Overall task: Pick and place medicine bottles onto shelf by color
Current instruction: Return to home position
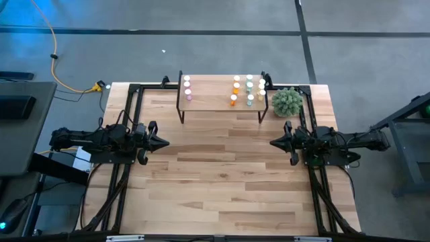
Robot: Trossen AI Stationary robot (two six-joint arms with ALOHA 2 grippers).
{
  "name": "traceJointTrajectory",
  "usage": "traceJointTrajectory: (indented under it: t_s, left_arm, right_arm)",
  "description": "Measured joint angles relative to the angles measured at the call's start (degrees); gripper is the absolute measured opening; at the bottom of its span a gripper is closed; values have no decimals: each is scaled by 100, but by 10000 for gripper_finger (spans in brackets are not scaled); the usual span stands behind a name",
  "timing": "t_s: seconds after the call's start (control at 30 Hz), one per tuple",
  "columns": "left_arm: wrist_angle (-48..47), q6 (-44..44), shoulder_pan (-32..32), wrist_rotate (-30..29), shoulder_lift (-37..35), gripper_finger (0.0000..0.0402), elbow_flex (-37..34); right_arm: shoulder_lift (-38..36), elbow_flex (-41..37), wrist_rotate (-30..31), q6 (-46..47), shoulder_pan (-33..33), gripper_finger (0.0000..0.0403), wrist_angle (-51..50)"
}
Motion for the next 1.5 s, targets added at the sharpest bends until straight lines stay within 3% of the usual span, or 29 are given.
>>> traceJointTrajectory:
  t_s: [0.23,0.77,1.5]
  left_arm:
    - [2,0,0,-1,-1,1,0]
    - [2,0,0,1,-1,0,0]
    - [2,1,-2,1,-1,1,0]
  right_arm:
    - [101,0,66,104,-2,0,11]
    - [103,-2,68,1525,-2,0,13]
    - [103,-4,72,1529,-2,0,15]
